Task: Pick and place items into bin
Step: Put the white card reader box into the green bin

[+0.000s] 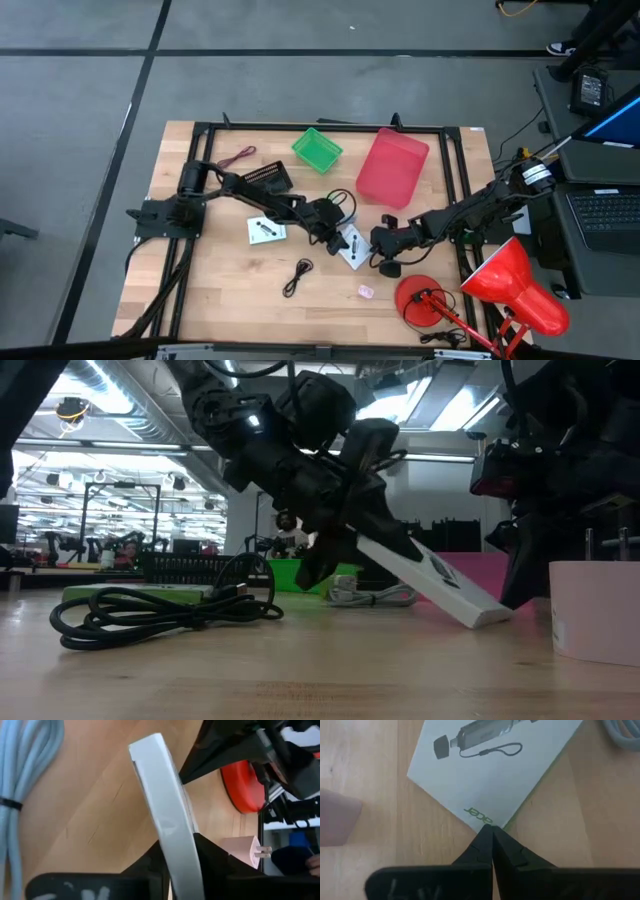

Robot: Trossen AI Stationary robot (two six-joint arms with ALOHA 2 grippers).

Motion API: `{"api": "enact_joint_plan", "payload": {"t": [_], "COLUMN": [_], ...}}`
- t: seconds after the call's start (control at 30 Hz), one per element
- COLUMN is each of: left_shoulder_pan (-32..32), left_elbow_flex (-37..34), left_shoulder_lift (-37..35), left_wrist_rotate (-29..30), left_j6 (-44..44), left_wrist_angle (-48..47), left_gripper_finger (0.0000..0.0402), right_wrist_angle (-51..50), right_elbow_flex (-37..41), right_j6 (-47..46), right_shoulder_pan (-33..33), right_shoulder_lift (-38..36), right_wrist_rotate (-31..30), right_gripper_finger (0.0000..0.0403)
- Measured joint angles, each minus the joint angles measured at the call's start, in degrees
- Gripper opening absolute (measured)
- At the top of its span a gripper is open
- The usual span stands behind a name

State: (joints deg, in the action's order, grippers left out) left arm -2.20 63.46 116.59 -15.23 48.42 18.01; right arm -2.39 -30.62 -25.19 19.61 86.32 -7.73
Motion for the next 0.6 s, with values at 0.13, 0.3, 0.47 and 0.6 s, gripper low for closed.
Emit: {"api": "enact_joint_plan", "payload": {"t": [0.13,0.3,0.47,0.6], "left_shoulder_pan": [0.60,0.81,0.86,1.78], "left_elbow_flex": [-0.12,-0.14,-0.20,-0.17], "left_shoulder_lift": [-2.08,-5.90,-10.92,-15.40], "left_wrist_rotate": [-0.06,2.81,6.10,6.83], "left_j6": [-3.76,-9.48,-14.42,-18.26], "left_wrist_angle": [-2.75,-8.90,-15.44,-20.11], "left_gripper_finger": [0.0051,0.0048,0.0047,0.0047], "right_wrist_angle": [-1.39,-5.73,-9.42,-11.18], "right_elbow_flex": [-1.37,-3.82,-5.48,-6.16], "right_j6": [0.73,3.02,3.25,3.65], "right_shoulder_pan": [0.09,0.57,0.59,0.59], "right_shoulder_lift": [-0.46,-3.02,-5.93,-9.15], "right_wrist_rotate": [0.07,-0.39,-3.41,-6.75], "right_gripper_finger": [0.0000,0.0000,0.0000,0.0000]}}
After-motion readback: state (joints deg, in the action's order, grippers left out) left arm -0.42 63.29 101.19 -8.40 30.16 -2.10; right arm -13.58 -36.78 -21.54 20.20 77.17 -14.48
